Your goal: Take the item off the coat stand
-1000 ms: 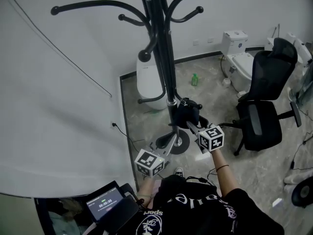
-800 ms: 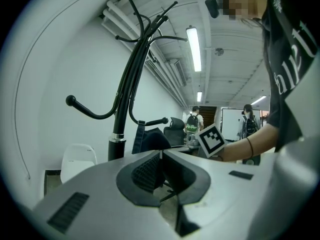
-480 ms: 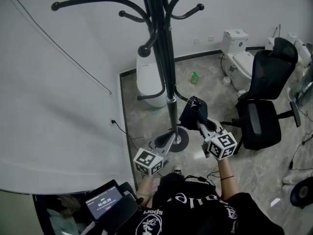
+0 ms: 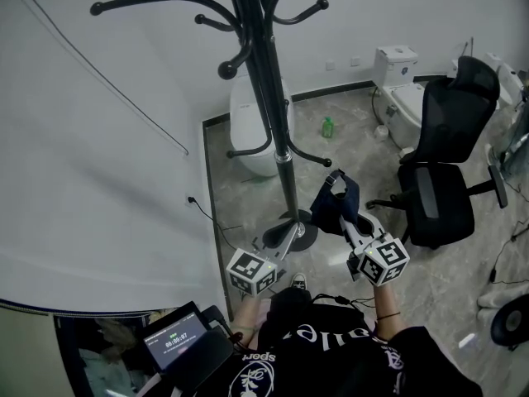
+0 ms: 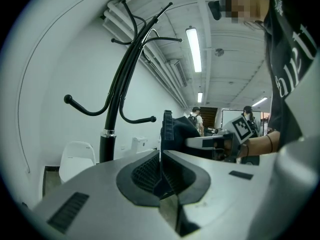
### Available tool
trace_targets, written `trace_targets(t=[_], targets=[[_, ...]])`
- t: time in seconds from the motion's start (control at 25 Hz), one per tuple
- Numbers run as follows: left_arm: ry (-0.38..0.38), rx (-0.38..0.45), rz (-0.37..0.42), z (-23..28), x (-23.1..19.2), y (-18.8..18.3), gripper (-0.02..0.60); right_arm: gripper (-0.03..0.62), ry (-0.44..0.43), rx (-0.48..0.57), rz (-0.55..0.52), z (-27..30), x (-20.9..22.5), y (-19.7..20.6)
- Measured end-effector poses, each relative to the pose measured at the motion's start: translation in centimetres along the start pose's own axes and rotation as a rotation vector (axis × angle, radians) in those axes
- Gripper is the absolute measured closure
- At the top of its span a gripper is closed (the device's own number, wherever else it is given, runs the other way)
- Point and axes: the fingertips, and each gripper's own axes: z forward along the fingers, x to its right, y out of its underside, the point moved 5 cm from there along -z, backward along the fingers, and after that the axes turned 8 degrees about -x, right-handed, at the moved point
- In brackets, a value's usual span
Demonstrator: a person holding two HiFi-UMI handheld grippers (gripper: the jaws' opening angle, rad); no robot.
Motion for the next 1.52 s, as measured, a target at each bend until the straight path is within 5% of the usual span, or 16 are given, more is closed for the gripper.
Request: trace_targets(t=[0.56,0.96,1.32,1.52], targets=[[-0.025,-0.025,-0.041,-2.1,10.9,3.9,0.578,0.556,-0.007,-0.084,0.049,-11.8,-1.8,5.9],[-0.113,-0.034,-0.092,-6.0,18.9,7.7,0.578,0.556,-0.082,-0.147,0.050,-18.3,-3.8,9.7],[-0.232,-0.054,-0.116,-10.1,19.7,9.1,0.578,0.556,-0.152,-0.180,0.037,-18.3,-6.3,11.7],[-0.223,-0.071,-0.114,-10.5,19.8,9.3,0.578,0.556,-0.158,-0.196,0.044,-18.3,-7.1,12.3]])
